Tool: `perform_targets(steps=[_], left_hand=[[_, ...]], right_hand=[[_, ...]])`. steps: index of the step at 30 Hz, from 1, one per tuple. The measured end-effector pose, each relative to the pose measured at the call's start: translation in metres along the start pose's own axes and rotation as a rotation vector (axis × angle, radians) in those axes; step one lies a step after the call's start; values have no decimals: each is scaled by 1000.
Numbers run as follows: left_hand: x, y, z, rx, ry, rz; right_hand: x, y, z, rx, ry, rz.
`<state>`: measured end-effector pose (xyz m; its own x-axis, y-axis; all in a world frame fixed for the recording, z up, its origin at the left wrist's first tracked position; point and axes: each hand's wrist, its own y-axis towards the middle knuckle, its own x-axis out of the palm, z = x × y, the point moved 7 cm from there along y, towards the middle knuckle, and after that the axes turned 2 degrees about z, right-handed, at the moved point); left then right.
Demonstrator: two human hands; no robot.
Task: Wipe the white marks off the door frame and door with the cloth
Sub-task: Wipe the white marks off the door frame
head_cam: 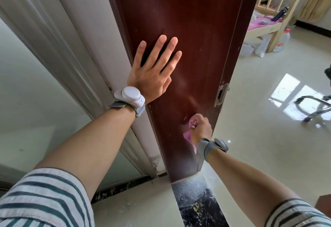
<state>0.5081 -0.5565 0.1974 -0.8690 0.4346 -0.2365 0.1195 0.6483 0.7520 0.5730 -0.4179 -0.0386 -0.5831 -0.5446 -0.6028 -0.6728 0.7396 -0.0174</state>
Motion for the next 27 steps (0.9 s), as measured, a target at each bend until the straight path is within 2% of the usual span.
perform_targets(steps=[2, 5, 7, 9, 11, 15, 22, 27], left_hand=[[0, 1, -1, 2, 3, 2], [-1, 2, -2, -1, 4, 11], [0, 2, -2, 3, 8, 9], [-1, 2, -1, 5, 6, 7], [-1, 1, -1, 11, 9, 6], [0, 0, -3, -15, 4, -8], [7, 3, 28, -192, -57, -73], [12, 1, 30, -216, -51, -21]], right_hand=[[-10, -2, -11, -29, 82, 114], [-2, -8, -27, 15, 176, 146], [19, -13, -25, 45, 152, 32], [37, -17, -16, -7, -22, -123], [34, -14, -4, -22, -110, -158], [-4, -3, 0, -27, -64, -17], [-66, 26, -4, -185, 40, 273], [-55, 47, -2, -166, 38, 293]])
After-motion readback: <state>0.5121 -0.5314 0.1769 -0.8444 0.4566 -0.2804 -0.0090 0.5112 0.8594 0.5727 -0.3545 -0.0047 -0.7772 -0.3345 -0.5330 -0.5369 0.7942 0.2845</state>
